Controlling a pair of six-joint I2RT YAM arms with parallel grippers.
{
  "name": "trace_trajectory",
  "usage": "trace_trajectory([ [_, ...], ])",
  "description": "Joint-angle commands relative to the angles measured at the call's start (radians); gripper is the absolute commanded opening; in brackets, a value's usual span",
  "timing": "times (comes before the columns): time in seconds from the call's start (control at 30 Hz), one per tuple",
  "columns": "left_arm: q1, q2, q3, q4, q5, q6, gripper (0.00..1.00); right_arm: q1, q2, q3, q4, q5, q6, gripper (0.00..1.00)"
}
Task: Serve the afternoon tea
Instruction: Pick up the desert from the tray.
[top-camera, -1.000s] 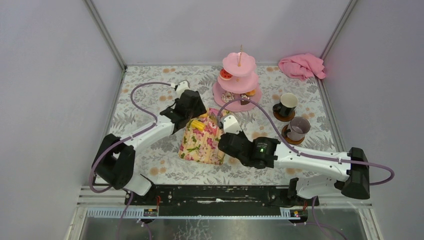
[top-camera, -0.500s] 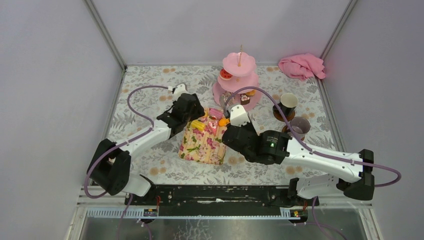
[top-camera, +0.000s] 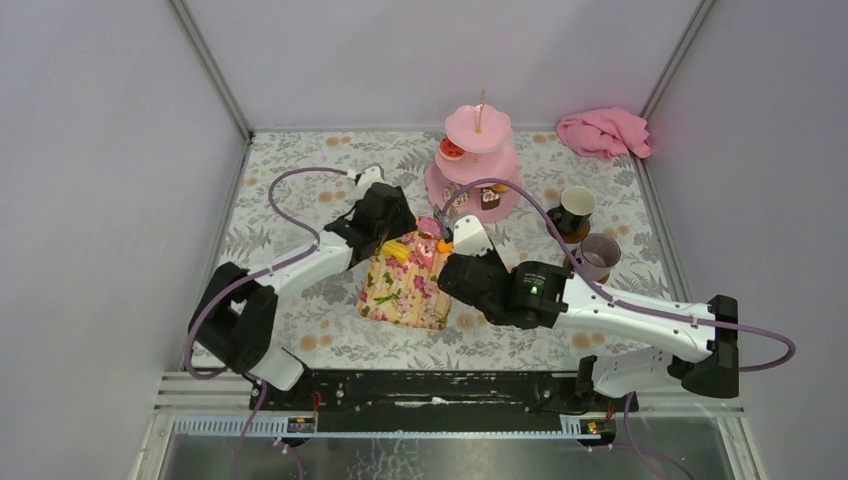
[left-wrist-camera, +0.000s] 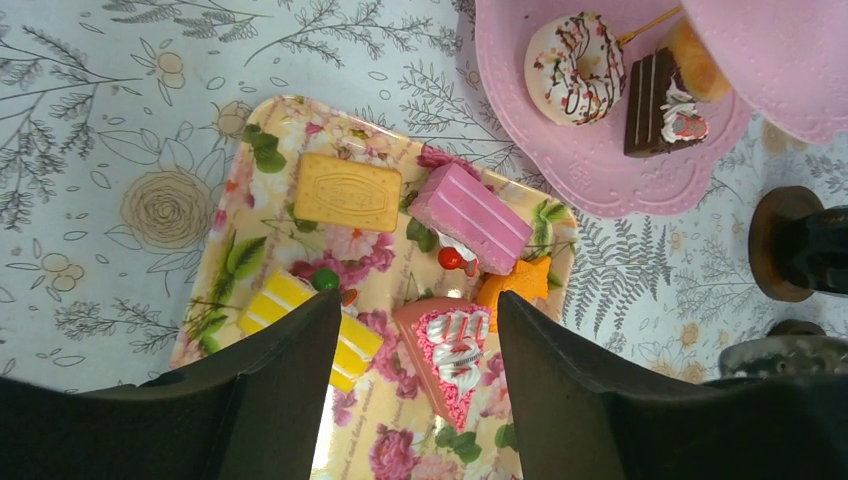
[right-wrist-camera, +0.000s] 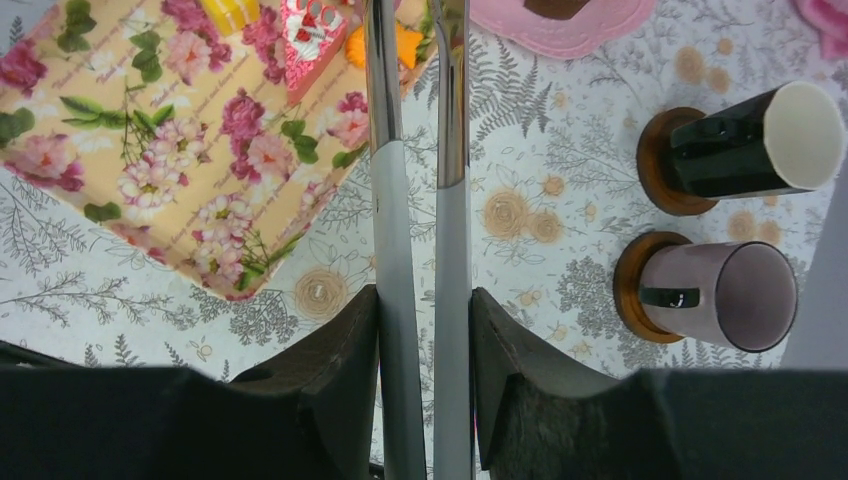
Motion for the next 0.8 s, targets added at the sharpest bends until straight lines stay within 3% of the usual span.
trace_trajectory([
  [0.0, 0.007, 0.056, 0.062, 0.027, 0.023, 0.01, 0.66, 0.004, -0.003, -0.029, 0.06, -0.052, 0.031, 0.12],
  [0.77, 0.008, 0.259, 0.17, 0.052, 0.056, 0.068, 0.63, 0.056, 0.075, -0.152, 0.133, -0.132, 0.101, 0.23],
])
